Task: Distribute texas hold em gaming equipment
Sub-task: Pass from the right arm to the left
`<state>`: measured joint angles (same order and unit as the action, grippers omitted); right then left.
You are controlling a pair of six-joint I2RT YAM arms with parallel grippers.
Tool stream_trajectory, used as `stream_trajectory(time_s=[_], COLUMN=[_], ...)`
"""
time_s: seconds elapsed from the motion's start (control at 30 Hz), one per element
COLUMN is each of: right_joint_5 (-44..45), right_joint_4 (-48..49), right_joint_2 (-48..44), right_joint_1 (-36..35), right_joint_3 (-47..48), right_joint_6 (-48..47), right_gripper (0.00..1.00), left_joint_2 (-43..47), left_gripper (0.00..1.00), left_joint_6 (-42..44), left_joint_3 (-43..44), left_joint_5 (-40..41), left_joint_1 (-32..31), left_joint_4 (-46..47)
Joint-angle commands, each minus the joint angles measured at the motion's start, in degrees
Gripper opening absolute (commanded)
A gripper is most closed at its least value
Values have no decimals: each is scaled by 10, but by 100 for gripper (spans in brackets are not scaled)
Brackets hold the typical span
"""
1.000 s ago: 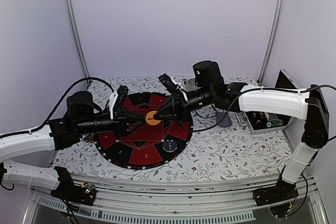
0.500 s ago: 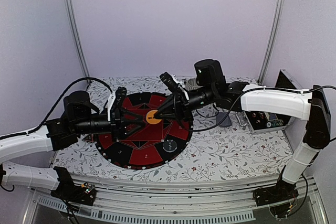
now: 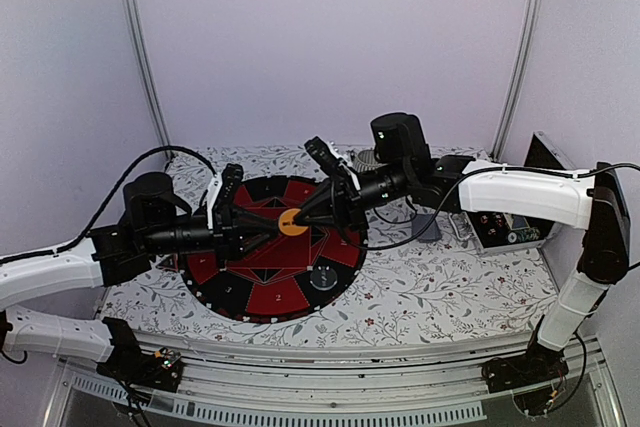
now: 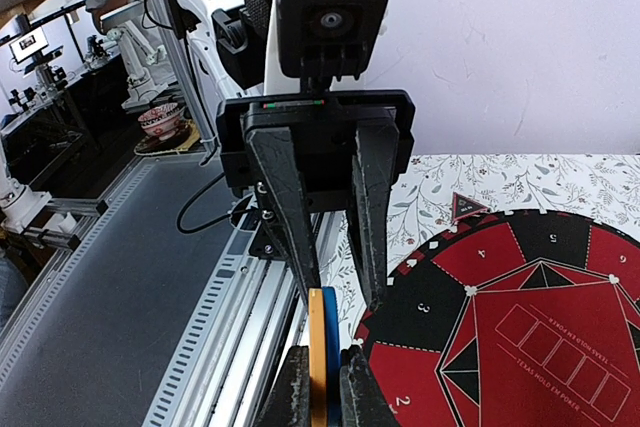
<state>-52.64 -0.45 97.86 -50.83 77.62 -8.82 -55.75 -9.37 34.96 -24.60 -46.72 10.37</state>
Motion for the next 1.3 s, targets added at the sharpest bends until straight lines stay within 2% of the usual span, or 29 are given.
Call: stream_trajectory(time_s=[0.0, 0.33, 0.63, 0.83, 1.27], right_joint_5=[-5, -14, -69, -81, -36], right_joint_4=[0, -2, -13, -21, -15], right_joint_2=[-13, -6, 0, 8, 32], right_joint_1=[2, 1, -9, -12, -14], right_joint_3=[14, 15, 16, 21, 35], right_joint_6=[-1, -1, -19, -25, -2], right_gripper=[2, 2, 2, 2, 4], left_joint_2=[-12, -18, -34, -23, -49], left_gripper=[24, 23, 18, 26, 27], left_joint_6=[-9, -15, -14, -11, -24], left_joint_3=[18, 20, 25, 12, 11], left_joint_5=[3, 13, 22, 7, -20], left_joint_1=[-5, -5, -5, -6, -6], left_joint_4=[22, 36, 40, 83, 128])
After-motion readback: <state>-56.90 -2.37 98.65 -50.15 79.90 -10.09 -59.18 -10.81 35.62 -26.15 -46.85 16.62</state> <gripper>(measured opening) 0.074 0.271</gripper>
